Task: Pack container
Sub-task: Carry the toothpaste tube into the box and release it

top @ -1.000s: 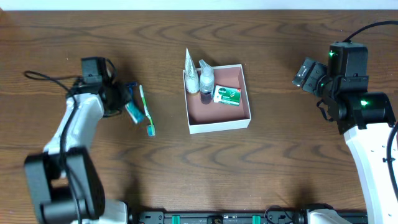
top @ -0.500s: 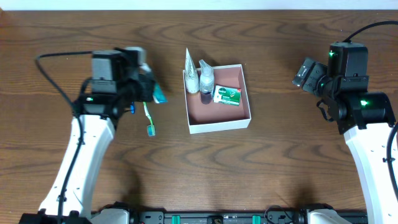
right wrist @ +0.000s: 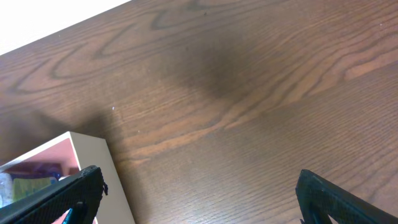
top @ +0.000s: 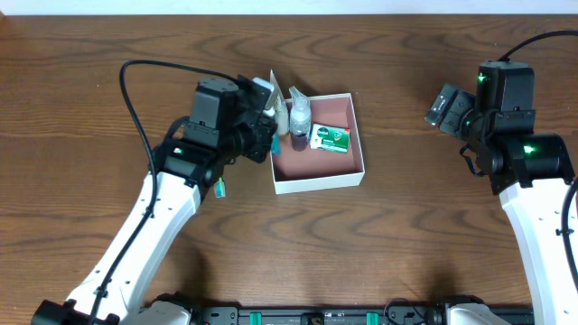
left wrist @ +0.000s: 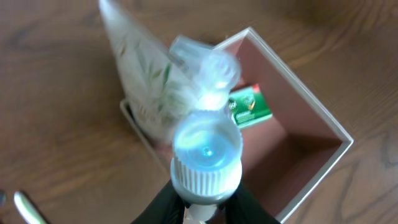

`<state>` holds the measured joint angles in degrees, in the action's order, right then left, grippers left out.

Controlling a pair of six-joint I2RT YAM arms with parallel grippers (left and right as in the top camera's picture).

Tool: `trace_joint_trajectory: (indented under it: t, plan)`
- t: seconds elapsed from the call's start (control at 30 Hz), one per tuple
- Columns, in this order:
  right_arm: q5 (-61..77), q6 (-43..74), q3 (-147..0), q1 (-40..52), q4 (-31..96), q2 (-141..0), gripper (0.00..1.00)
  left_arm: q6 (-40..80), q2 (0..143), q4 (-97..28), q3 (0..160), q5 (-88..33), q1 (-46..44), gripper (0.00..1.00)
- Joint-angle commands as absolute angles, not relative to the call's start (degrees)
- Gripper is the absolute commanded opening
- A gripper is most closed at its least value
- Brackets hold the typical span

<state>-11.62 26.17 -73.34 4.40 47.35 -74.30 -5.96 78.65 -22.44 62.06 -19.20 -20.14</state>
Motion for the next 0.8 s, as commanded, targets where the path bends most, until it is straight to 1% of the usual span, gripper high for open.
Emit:
trace_joint_trajectory:
  t: [0.0, 0.3, 0.33, 0.37, 0.4, 0.43, 0.6, 0.77]
  plan:
    - [-12.4, 27.0, -74.0, 4.0, 47.4, -74.3, 0.99, -6.8, 78.2, -20.5, 63.0, -18.5, -22.0, 0.22]
    - [-12.4, 27.0, -74.0, 4.0, 47.4, -74.3, 0.99, -6.8, 82.4, -15.0, 63.0, -18.5, -27.3, 0.22]
    - [-12.4, 27.0, -74.0, 4.0, 47.4, -74.3, 0.99, -6.8, 83.0, -14.8, 63.0, -18.5, -27.7, 0.24]
    - [-12.4, 27.0, -74.0, 4.0, 47.4, -74.3, 0.99, -6.8, 83.7, -14.8, 63.0, -18.6, -28.1, 0.35]
    - [-12.4, 27.0, -74.0, 4.0, 47.4, -74.3, 0.99, -6.8, 84.2, -14.7, 63.0, -18.6, -28.4, 0.43]
    - [-12.4, 27.0, -74.0, 4.0, 47.4, -74.3, 0.99, -6.8, 84.6, -14.6, 63.0, -18.6, -28.8, 0.47]
    - [-12.4, 27.0, -74.0, 4.0, 47.4, -74.3, 0.99, -5.7, 84.7, -13.7, 63.0, -18.6, -29.1, 0.53]
    - [-12.4, 27.0, -74.0, 4.0, 47.4, -74.3, 0.99, -5.7, 84.0, -13.3, 63.0, -18.5, -29.1, 0.54]
